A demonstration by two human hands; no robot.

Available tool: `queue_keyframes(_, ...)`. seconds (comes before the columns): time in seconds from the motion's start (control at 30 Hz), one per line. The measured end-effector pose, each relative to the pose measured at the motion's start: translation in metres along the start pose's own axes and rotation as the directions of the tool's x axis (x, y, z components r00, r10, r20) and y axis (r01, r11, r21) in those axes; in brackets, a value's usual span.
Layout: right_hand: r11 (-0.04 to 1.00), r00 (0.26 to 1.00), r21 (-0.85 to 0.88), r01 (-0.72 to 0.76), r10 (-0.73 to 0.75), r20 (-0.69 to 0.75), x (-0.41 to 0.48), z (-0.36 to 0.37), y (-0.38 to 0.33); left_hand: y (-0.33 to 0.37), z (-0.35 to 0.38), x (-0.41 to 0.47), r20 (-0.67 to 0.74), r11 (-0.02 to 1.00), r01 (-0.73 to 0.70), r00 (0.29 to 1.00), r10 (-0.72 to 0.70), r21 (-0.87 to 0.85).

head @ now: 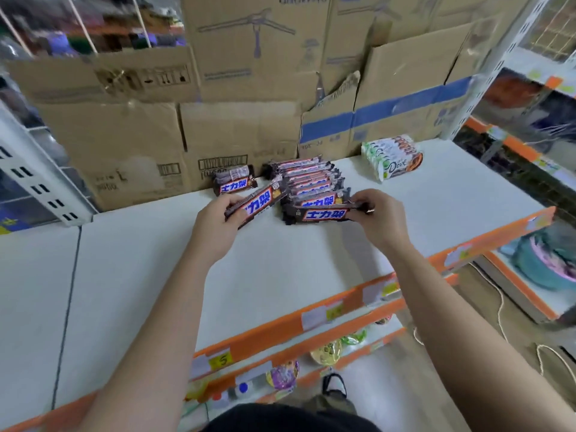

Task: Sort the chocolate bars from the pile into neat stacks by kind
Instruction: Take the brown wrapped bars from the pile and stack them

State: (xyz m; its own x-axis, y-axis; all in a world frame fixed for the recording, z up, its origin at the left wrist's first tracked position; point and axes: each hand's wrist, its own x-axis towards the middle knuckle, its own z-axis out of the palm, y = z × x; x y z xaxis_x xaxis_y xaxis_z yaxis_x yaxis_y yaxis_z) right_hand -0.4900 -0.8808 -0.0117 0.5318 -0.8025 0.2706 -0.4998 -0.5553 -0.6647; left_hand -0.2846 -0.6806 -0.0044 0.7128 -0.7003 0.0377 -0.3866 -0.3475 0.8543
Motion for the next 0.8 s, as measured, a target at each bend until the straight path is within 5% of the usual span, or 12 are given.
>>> queue_keyframes(0.37, 0.977, 0.941, 0.106, 0.184, -0.207, 0.268, 0.062, 0.001, 0.031, 0.032, 0.04, -0.022, -0.232, 0.99, 0.13, 0.966, -0.116, 0.046)
queue_keyframes(0.6, 0.971, 0.913, 0.163, 0.176, -0.223, 0.341, 0.068, -0.014, 0.052, 0.043, 0.075, -0.033, -0.132, 0.993, 0.107, 0.986, -0.099, 0.053)
queue_keyframes(0.8, 0.944, 0.892, 0.069, 0.323, -0.328, 0.31, 0.059, -0.03, 0.083, 0.062, 0.108, -0.03, -0.086, 0.991, 0.084, 0.993, -0.075, 0.104)
